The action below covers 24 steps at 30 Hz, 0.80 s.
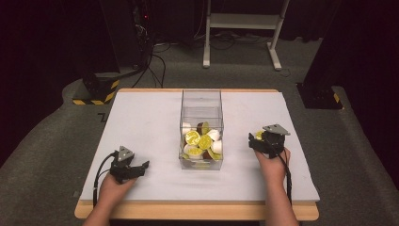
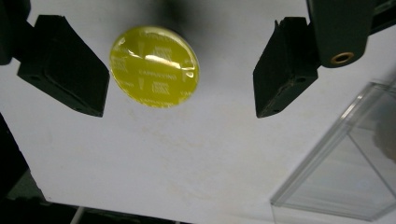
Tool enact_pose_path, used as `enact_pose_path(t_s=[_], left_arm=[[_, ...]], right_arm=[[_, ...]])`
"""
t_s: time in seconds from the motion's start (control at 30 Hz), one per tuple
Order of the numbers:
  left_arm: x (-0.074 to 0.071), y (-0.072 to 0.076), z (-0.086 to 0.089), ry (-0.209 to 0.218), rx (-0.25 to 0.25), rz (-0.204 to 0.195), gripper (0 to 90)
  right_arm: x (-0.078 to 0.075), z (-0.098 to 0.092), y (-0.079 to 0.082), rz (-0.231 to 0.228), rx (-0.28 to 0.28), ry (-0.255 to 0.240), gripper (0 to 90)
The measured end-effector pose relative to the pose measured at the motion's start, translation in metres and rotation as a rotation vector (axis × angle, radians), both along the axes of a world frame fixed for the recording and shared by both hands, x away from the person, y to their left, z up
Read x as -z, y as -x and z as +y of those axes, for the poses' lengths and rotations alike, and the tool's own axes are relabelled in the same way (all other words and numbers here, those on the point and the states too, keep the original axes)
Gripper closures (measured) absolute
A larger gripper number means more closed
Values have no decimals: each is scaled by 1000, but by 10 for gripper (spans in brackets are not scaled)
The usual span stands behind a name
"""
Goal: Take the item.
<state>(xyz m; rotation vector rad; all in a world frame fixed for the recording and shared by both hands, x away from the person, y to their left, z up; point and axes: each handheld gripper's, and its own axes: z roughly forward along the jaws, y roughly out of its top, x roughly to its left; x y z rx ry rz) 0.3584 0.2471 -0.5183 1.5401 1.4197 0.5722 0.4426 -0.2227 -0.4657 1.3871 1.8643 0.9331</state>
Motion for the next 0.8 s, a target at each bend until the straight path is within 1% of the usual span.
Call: enact_pose_path(t_s=[0.1, 0.13, 0.23, 0.3, 0.4, 0.47, 0.57, 0.6, 0.73, 0.8], left_arm=[[0, 0, 0, -1, 0, 0, 271], [0, 0, -1, 7, -5, -4, 272], [0, 0, 0, 2, -1, 0, 272], [0, 0, 0, 0, 0, 0, 272], [0, 0, 0, 6, -3, -2, 271], [0, 0, 0, 1, 0, 1, 271], [0, 0, -1, 9, -5, -4, 272], [0, 0, 0, -4, 4, 4, 272], [0, 0, 0, -2, 2, 1, 273], [0, 0, 0, -2, 3, 1, 273]], right_arm=[[-6, 7, 6, -10, -15, -4, 187], [-7, 10, 8, -12, -21, -5, 191], [-11, 18, 13, -19, -49, -9, 218], [-13, 24, 18, -18, -73, -13, 240], [-13, 31, 24, -14, -103, -8, 252], [-12, 34, 28, -10, -120, -22, 263], [-6, 38, 36, 13, -152, -35, 279], [-3, 41, 39, 24, -158, -30, 279], [11, 46, 48, 85, -175, -20, 280], [19, 47, 50, 112, -182, -6, 281]])
